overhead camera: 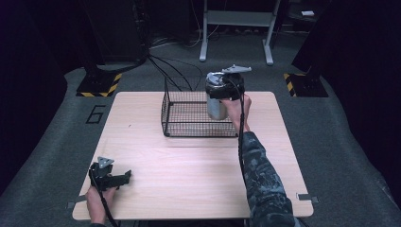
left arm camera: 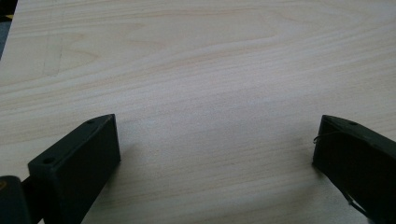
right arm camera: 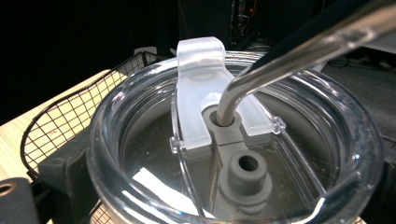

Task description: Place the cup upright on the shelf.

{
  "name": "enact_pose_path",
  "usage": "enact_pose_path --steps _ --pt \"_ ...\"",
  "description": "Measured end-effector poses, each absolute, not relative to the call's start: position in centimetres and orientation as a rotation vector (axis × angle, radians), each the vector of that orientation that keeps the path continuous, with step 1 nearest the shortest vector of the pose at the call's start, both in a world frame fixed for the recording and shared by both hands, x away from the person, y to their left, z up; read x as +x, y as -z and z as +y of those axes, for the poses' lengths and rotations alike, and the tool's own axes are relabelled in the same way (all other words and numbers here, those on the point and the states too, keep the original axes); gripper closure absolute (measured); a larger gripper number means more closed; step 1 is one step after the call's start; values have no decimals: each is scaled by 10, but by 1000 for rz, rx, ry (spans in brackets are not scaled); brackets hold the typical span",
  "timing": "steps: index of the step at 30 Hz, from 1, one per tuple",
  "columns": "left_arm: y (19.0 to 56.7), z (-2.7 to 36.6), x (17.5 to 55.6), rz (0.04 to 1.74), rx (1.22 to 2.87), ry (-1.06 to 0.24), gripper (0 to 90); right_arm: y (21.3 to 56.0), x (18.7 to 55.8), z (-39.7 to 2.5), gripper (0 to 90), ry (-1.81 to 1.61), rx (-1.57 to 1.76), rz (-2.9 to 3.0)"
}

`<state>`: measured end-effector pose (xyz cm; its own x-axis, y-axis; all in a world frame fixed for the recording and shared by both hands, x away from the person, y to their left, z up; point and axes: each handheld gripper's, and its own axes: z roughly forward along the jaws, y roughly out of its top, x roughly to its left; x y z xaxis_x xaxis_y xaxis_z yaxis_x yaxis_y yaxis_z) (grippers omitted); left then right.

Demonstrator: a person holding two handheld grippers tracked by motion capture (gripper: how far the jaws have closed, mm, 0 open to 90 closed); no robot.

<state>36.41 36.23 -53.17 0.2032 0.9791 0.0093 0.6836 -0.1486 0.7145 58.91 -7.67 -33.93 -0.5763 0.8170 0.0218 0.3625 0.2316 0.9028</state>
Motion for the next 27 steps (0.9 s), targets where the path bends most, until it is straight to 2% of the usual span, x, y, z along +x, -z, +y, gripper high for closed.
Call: enact_pose_path --steps 27 --pt "532 362 364 1548 1887 -660 5 391 613 -61 32 -1237 1183 2135"
